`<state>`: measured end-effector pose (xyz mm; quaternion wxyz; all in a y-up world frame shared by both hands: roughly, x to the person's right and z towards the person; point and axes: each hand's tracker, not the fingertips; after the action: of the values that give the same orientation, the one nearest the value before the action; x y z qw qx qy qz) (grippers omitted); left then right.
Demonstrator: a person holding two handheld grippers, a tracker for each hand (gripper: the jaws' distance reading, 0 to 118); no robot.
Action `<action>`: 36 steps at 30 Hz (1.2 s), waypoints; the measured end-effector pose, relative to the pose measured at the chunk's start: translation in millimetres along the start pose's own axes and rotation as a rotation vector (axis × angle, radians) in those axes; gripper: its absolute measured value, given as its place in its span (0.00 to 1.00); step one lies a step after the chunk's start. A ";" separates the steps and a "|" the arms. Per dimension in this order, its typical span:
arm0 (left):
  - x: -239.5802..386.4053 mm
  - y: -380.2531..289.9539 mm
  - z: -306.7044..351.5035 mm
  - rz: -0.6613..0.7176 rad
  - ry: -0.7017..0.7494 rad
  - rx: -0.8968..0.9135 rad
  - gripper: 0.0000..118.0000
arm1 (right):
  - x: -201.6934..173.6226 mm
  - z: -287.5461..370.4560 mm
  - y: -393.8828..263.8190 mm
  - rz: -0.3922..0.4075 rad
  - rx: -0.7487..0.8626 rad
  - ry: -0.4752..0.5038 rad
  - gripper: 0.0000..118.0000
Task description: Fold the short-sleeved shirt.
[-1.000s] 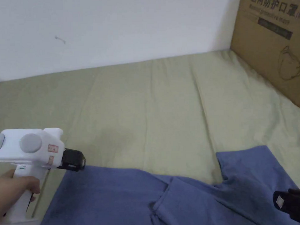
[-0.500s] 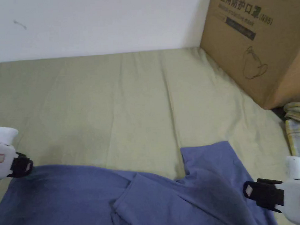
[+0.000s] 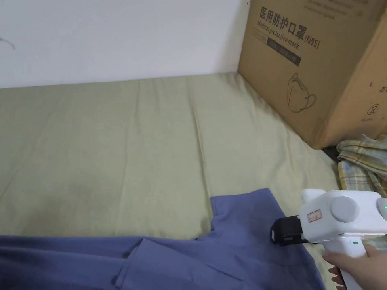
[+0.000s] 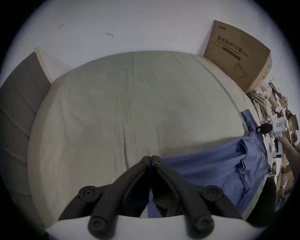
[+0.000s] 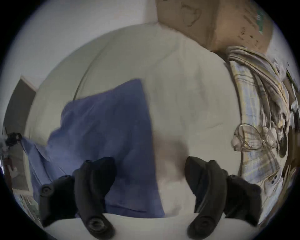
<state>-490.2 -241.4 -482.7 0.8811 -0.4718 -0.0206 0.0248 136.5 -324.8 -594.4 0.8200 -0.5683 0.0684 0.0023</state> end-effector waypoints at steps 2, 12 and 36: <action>3.0 -0.9 6.6 -0.004 0.000 0.000 0.00 | -10.8 6.6 -3.8 0.077 0.005 -0.035 0.31; 13.0 -11.4 122.4 0.028 -0.009 0.162 0.00 | 5.9 149.6 -11.1 -0.106 0.321 0.196 0.00; -0.4 62.0 404.7 0.146 0.037 0.658 0.00 | -75.8 489.5 111.1 0.065 0.808 0.282 0.00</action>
<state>-516.3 129.0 -310.1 0.9823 -0.1626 0.0382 0.0845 106.1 176.5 -520.4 0.9588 -0.1936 0.1930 -0.0767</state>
